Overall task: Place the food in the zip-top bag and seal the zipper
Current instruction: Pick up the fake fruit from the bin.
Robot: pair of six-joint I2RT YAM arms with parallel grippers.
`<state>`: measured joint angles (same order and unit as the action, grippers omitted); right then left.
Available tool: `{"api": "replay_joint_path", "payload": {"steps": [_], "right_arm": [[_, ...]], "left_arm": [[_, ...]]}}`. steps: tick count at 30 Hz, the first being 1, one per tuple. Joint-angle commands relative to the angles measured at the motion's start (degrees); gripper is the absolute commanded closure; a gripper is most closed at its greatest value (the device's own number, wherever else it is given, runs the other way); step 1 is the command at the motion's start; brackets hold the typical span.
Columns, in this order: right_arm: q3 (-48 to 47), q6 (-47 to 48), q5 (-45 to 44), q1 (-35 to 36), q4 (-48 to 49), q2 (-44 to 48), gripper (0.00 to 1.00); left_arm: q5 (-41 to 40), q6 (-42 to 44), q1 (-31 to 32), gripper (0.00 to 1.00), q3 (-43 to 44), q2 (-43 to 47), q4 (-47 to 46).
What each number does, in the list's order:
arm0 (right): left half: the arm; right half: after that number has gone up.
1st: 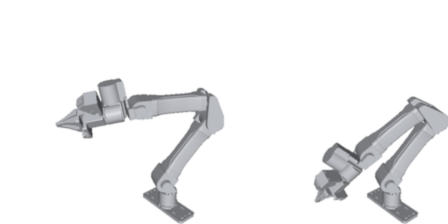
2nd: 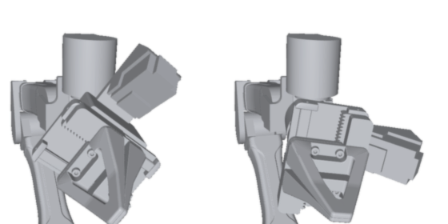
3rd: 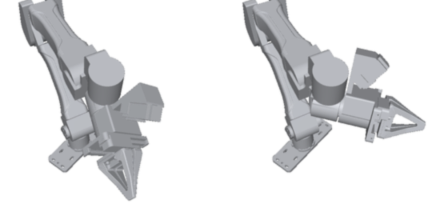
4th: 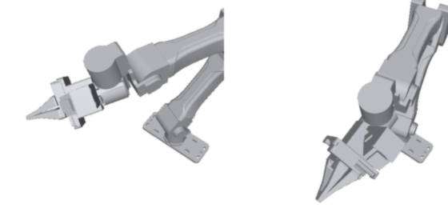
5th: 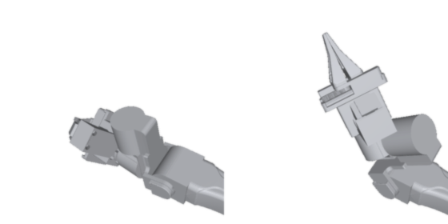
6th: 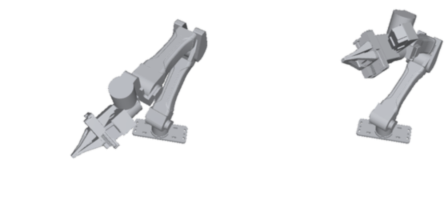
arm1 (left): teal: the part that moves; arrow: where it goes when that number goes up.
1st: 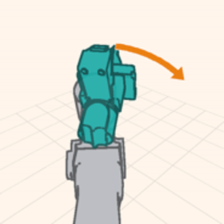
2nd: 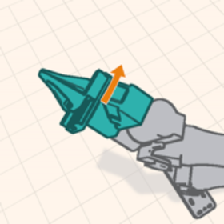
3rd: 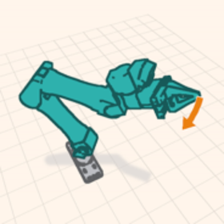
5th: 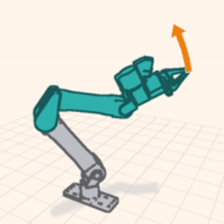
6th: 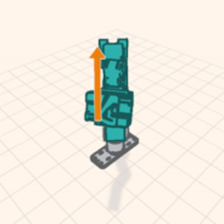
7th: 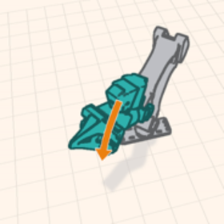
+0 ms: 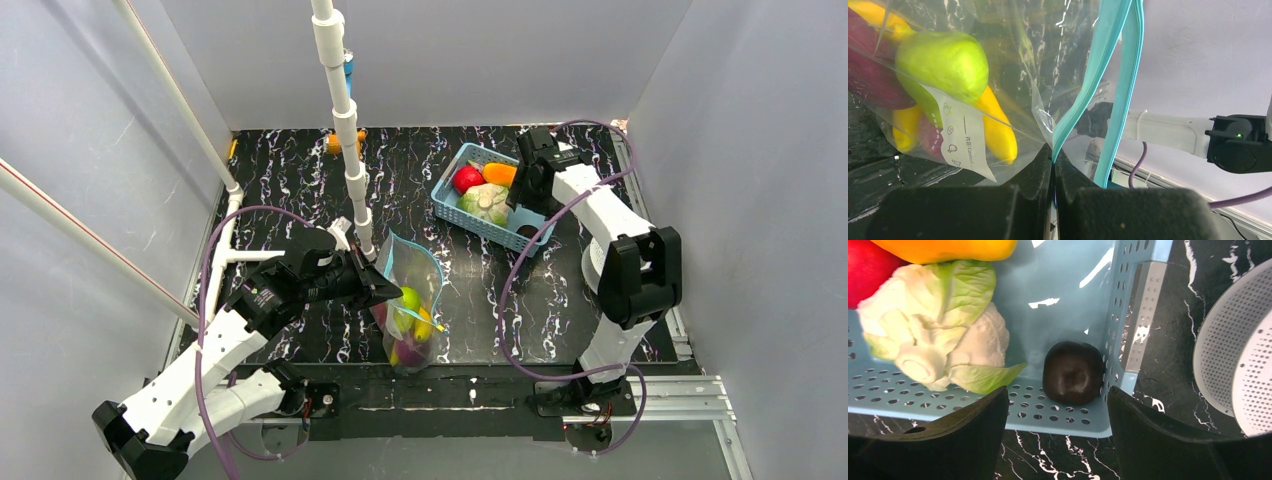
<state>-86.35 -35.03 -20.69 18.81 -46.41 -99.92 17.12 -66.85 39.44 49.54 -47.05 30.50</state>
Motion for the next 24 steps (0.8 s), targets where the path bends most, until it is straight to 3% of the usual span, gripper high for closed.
{"api": "replay_joint_path", "payload": {"steps": [1,10,20,23,24], "right_arm": [[2.14,-1.31,2.21,-0.82,-0.1,-3.37,0.23],[5.99,-2.01,2.04,-0.92,1.98,-9.96,0.29],[1.13,-0.01,-1.82,-0.84,-1.16,-7.83,0.54],[-0.28,0.69,-1.06,-0.88,-1.77,-4.48,0.64],[-0.5,0.77,-0.59,-0.82,-1.71,-3.04,0.72]], "left_arm": [[0.73,0.58,-0.15,1.0,0.2,0.47,0.89],[0.54,0.3,-0.12,1.0,-0.14,0.98,1.05],[1.24,0.49,-0.09,1.0,0.56,-0.54,0.54],[1.25,0.47,-0.1,1.0,0.63,-0.66,0.5],[1.24,0.49,-0.07,1.0,0.58,-0.72,0.5]]}}
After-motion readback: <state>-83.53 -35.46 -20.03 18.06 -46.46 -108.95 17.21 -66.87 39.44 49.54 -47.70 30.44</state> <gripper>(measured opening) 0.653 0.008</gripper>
